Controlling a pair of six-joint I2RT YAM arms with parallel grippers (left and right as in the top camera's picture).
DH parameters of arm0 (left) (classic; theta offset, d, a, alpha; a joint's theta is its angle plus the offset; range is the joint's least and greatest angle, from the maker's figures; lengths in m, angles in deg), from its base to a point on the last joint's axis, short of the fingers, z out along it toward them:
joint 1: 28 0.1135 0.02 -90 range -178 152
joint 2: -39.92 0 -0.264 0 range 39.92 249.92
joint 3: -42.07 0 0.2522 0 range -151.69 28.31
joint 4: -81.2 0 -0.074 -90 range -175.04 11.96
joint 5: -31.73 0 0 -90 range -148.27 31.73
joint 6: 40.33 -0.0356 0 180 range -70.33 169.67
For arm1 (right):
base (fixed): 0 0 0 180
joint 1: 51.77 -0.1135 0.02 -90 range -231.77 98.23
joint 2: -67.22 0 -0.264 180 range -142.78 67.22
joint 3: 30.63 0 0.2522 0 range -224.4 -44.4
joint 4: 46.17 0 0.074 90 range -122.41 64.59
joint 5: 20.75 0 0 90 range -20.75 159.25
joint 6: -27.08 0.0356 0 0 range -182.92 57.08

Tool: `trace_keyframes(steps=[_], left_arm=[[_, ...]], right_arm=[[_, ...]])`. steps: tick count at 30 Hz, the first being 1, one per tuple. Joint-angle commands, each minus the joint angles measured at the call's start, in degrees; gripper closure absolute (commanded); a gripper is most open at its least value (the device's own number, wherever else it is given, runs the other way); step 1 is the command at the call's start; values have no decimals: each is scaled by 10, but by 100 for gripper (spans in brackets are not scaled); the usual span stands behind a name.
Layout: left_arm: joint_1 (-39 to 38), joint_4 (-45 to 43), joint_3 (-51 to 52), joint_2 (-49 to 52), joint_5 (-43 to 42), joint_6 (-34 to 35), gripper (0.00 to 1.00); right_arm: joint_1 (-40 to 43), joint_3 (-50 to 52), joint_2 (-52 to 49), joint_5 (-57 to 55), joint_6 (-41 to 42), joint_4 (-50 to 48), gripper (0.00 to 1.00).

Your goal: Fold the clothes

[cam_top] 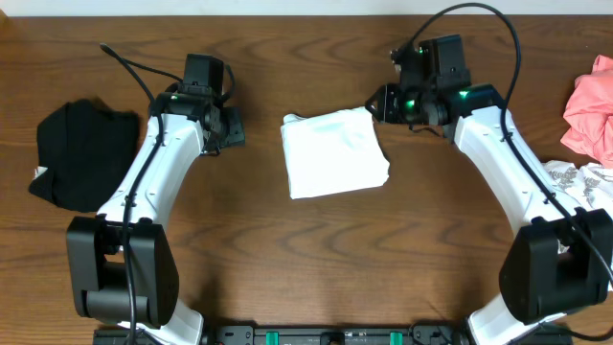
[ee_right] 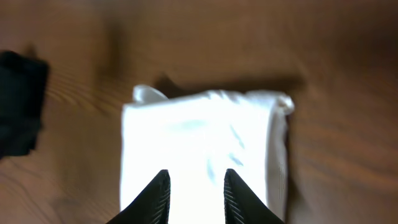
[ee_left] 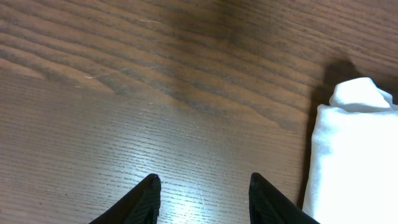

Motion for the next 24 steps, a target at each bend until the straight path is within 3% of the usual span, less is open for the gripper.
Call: trace_keyframes(steps=[1, 12, 24], left_arm=[[2, 2, -3, 4, 3, -10, 53], [2, 2, -3, 4, 3, -10, 54], [2, 2, -3, 4, 3, -10, 54]], right_arm=[[0, 22, -28, -18, -11, 18, 73], [-2, 183, -36, 41, 43, -116, 73], [-2, 247, -36, -25, 60, -148, 71]])
